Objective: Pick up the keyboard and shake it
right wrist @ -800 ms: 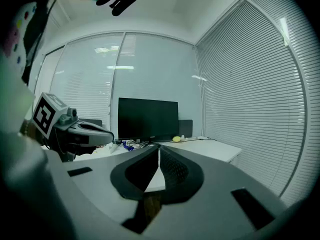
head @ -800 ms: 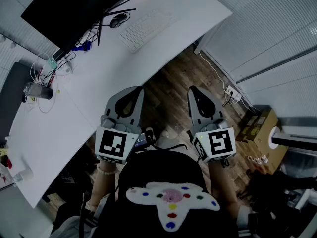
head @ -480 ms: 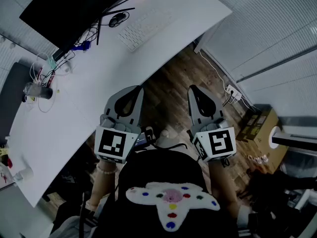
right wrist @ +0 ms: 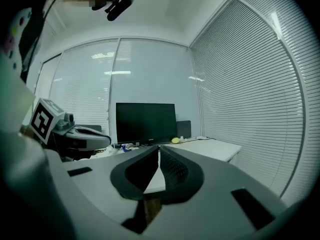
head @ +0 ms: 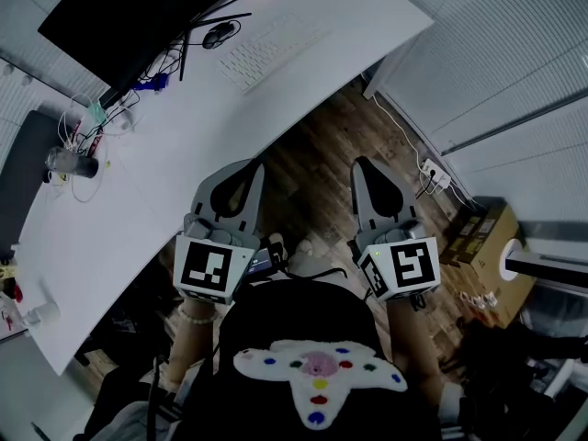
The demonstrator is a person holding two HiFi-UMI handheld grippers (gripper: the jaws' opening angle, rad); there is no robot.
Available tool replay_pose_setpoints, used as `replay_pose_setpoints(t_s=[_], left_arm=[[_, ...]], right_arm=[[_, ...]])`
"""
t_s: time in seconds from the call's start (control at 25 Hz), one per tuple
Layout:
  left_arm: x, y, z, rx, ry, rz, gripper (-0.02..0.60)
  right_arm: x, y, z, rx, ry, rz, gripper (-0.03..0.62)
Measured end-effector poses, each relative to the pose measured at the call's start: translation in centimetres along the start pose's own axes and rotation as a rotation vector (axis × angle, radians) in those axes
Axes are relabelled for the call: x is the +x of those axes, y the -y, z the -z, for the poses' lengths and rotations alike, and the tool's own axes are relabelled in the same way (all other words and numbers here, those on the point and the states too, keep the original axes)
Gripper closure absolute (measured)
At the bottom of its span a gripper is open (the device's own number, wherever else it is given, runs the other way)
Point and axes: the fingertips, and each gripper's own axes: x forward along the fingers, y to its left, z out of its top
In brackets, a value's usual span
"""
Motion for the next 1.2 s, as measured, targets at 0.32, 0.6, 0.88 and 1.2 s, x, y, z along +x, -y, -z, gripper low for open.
replay_pose_setpoints(t_s=[0.32,0.6,0.88,1.2], left_arm=[[-0.4,1.0,0.2,-0.020,0.008,-0.065,0.566],[0.2,1.0,0.2,-0.003,0.018,-0.078,0.566],[3.3,-0.8,0.0,0.003,0.024,-0.068,0.566],[9.1,-5.5,-0.8,-0.010,0.024,-0.066,0.566]], right_arm=[[-1.4,0.7,0.8,-0.016,-0.007,-0.034,0.556],[-1.3,1.3,1.3,-0.012,-0.014,-0.042,0.555],[1.6,2.7,1.0,-0.017,-0.005,-0.040,0.555],[8.3,5.4,-0.2,-0.037,-0.018,-0.051,0.554]])
